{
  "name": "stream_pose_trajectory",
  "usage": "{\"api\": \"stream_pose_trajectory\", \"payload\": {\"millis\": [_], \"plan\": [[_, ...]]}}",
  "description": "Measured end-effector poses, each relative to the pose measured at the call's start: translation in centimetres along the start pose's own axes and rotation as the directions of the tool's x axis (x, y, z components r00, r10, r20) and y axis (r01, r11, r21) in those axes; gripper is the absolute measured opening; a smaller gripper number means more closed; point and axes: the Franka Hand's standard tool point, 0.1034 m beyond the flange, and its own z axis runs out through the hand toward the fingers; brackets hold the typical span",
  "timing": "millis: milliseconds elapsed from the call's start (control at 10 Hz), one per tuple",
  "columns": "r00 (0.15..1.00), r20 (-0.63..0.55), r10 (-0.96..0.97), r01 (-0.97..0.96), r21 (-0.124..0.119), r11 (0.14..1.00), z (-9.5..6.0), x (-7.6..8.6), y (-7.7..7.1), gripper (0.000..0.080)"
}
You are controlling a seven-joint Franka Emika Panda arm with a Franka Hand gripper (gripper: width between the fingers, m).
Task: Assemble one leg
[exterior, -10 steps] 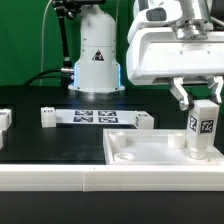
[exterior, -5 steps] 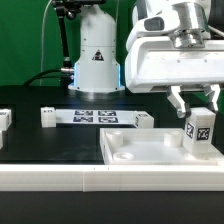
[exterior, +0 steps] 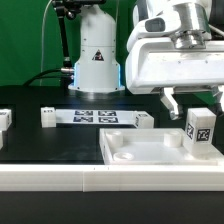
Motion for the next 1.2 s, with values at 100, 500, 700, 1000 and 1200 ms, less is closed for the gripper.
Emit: {"api": "stream_pose_trajectory", "payload": {"millis": [100, 500, 700, 1000, 1200], "plan": [[1.0, 0.0, 0.0, 0.0, 0.0, 1.0, 0.0, 0.0, 0.0, 0.06], [1.0, 0.0, 0.0, 0.0, 0.0, 1.0, 0.0, 0.0, 0.0, 0.0648], [1.0, 0.01, 0.0, 0.0, 0.003, 1.0, -1.2, 0.9, 0.2, 0.0648], [0.999, 0.038, 0.001, -0.002, 0.009, 1.0, -1.4, 1.2, 0.2, 0.0648], [0.985, 0.175, -0.001, -0.006, 0.043, 0.999, -1.2, 0.3, -0.6, 0.0648]]}}
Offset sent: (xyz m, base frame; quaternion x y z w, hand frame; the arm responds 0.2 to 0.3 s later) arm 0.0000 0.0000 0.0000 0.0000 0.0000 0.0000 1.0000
